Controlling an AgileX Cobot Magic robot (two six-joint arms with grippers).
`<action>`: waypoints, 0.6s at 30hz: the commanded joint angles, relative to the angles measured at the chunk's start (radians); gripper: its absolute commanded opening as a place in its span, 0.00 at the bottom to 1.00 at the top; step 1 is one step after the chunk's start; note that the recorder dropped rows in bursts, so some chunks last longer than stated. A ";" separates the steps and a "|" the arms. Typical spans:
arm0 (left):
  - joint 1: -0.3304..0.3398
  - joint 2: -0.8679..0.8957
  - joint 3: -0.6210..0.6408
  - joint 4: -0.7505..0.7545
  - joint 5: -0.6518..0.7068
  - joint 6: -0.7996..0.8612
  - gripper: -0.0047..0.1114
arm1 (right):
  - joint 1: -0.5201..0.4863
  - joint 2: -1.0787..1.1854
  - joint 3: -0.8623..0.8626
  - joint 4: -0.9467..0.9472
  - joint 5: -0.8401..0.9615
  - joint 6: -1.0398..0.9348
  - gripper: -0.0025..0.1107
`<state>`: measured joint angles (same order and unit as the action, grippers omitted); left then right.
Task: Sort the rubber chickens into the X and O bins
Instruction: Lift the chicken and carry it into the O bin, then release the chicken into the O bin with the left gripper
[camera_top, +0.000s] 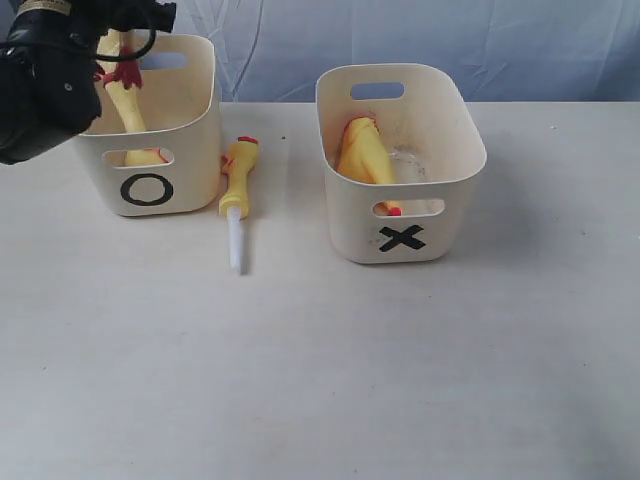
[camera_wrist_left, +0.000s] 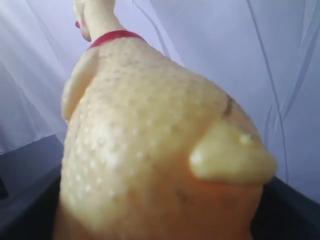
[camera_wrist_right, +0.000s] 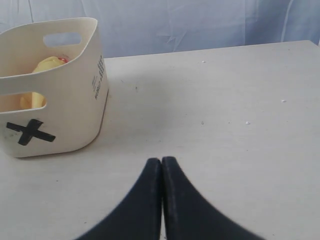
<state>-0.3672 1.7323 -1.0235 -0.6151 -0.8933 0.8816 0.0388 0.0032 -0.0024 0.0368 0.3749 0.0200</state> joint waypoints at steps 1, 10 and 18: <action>0.108 0.067 -0.006 0.270 0.046 -0.241 0.04 | 0.003 -0.003 0.002 0.000 -0.010 0.000 0.02; 0.165 0.138 -0.006 0.448 0.078 -0.414 0.48 | 0.003 -0.003 0.002 0.000 -0.010 0.000 0.02; 0.165 0.123 -0.006 0.435 0.070 -0.419 0.70 | 0.003 -0.003 0.002 0.000 -0.012 0.000 0.02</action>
<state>-0.2008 1.8736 -1.0235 -0.1336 -0.7917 0.4725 0.0388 0.0032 -0.0024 0.0368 0.3749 0.0200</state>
